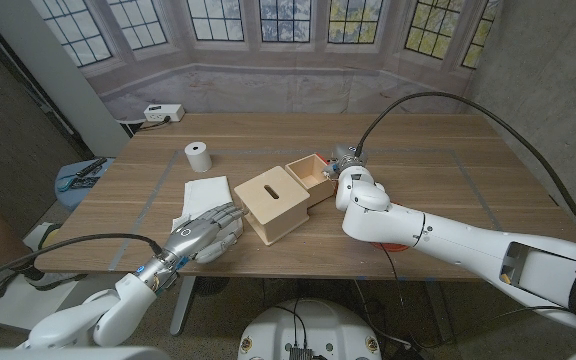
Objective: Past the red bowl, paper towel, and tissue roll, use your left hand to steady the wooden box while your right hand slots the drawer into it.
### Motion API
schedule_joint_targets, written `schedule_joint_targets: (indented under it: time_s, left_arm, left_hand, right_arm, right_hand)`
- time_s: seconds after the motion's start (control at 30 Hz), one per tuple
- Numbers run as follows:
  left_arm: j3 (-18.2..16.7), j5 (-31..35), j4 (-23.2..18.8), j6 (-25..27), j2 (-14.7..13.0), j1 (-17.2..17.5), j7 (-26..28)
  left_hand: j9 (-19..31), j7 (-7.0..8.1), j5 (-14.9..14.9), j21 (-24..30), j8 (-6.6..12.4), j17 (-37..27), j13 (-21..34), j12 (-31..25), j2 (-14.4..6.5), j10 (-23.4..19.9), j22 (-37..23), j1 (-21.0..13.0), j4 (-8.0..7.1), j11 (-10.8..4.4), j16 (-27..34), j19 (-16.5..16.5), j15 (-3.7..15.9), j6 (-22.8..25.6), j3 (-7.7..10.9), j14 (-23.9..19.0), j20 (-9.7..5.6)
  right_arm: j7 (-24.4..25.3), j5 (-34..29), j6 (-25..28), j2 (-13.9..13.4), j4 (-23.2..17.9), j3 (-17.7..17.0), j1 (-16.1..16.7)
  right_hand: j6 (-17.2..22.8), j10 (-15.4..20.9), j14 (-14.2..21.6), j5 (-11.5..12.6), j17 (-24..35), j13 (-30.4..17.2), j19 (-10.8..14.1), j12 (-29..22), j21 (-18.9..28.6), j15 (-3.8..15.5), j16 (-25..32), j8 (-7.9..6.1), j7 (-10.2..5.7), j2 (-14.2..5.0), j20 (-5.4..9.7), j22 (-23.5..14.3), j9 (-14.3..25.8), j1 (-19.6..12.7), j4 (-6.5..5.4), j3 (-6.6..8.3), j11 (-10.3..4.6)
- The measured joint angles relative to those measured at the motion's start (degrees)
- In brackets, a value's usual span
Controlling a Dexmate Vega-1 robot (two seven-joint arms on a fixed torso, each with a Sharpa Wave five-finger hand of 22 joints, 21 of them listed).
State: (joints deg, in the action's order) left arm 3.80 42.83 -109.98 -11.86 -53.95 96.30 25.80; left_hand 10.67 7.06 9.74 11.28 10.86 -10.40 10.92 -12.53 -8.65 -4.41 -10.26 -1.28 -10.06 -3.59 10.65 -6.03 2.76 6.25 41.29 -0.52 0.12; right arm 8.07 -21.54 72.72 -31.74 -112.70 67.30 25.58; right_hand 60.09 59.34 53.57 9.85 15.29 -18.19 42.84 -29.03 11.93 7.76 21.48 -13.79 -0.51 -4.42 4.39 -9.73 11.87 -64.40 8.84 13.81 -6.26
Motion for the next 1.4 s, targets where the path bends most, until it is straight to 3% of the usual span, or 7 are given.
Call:
schedule_joint_targets:
  time_s: [0.3,0.33,1.4]
  left_arm:
    - [0.0,-0.7,0.0,-0.1,0.0,0.0,-0.3]
    - [1.5,-0.8,0.7,-0.1,-0.6,-1.7,-0.3]
    - [5.2,-2.5,1.6,0.3,-1.9,-5.3,-0.3]
  left_hand:
    - [0.0,-0.31,0.0,0.0,0.00,0.0,0.0,0.0,0.0,-0.2,0.0,0.0,-0.14,0.21,0.0,0.0,0.00,0.3,-0.14,0.0,0.00]
    - [0.0,-0.31,0.0,0.0,0.00,0.0,0.0,0.0,0.0,-0.2,0.0,0.0,-0.14,0.21,0.0,0.0,0.00,0.3,-0.14,0.0,0.00]
    - [0.0,-0.31,0.0,0.0,0.17,0.3,0.0,0.0,0.0,-0.4,0.0,0.0,-0.13,0.42,0.0,0.0,-0.31,0.7,-0.13,-0.3,-0.01]
  right_arm:
    - [0.0,0.0,0.0,0.0,-0.5,-0.1,0.1]
    - [0.1,0.0,0.4,0.0,-0.6,-0.1,0.1]
    - [-1.0,-0.6,2.4,-0.5,-2.9,1.1,0.1]
  right_hand:
    - [0.0,0.0,0.1,0.1,0.0,0.0,0.0,0.0,0.0,-0.10,0.0,0.15,-0.01,0.00,0.00,0.0,0.0,0.0,0.00,0.00,0.00]
    - [0.0,0.0,0.1,0.1,0.0,0.0,0.0,0.0,0.0,-0.10,0.0,0.15,-0.01,0.00,0.00,0.0,0.0,0.0,0.00,0.00,0.00]
    - [0.1,0.1,0.2,0.0,0.0,-0.1,0.0,0.1,0.0,-0.19,0.0,0.50,-0.14,-0.51,0.00,0.0,0.0,-0.5,0.09,-0.25,0.10]
